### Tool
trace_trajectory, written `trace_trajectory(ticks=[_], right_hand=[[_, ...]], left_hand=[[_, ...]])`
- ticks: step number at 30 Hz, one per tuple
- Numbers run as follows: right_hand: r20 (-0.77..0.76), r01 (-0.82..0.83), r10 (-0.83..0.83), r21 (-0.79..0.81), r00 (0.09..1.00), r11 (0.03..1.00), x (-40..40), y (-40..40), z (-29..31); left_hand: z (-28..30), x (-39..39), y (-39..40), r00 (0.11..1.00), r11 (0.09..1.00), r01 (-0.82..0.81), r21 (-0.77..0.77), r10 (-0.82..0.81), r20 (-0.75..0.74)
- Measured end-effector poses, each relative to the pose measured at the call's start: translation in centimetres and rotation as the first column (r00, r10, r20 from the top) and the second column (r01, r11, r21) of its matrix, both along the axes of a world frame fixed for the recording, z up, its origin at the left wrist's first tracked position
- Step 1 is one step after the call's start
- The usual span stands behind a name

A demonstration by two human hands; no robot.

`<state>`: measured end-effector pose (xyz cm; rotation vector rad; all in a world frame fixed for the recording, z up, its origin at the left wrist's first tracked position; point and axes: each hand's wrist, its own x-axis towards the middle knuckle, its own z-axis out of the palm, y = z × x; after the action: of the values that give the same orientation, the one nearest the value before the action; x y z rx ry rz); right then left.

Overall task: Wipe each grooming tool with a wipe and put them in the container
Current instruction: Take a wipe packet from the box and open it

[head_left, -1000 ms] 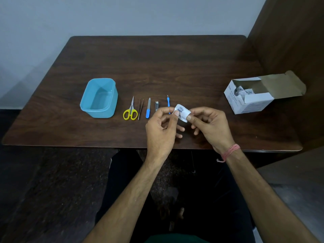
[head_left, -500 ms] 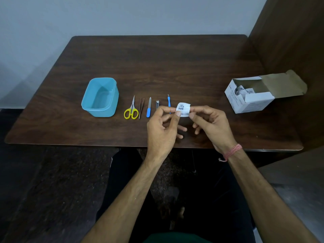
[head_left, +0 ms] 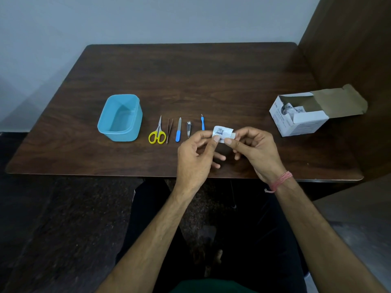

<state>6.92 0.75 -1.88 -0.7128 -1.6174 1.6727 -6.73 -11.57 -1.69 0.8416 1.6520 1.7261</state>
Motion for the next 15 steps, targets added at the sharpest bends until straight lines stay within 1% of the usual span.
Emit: trace_trajectory(ticks=[4,8,10,13,15], right_hand=[[-0.04,0.042,-0.043,-0.037,0.998,0.998,0.0,0.0,0.0],[-0.087,0.067,-0.078,-0.117,0.993,0.991,0.1,-0.1,0.3],[-0.118,0.102,-0.122,-0.168,0.985,0.981,0.2,-0.2,0.4],[-0.134,0.236,-0.266,-0.205,0.955,0.95,0.1,0.0,0.8],[-0.112,0.357,-0.38,-0.181,0.918,0.916,0.2,0.8,1.0]], left_hand=[[-0.2,-0.1,0.1,0.998,0.998,-0.056,0.006,0.056,0.019],[-0.5,0.2,0.9,0.979,0.979,-0.201,-0.005,0.201,0.017],[-0.1,0.4,1.6,0.973,0.973,-0.231,-0.028,0.232,0.012],[0.6,0.3,3.1,0.964,0.964,-0.259,-0.051,0.255,-0.07],[1.0,0.2,4.7,0.948,0.957,-0.284,-0.057,0.272,-0.165]])
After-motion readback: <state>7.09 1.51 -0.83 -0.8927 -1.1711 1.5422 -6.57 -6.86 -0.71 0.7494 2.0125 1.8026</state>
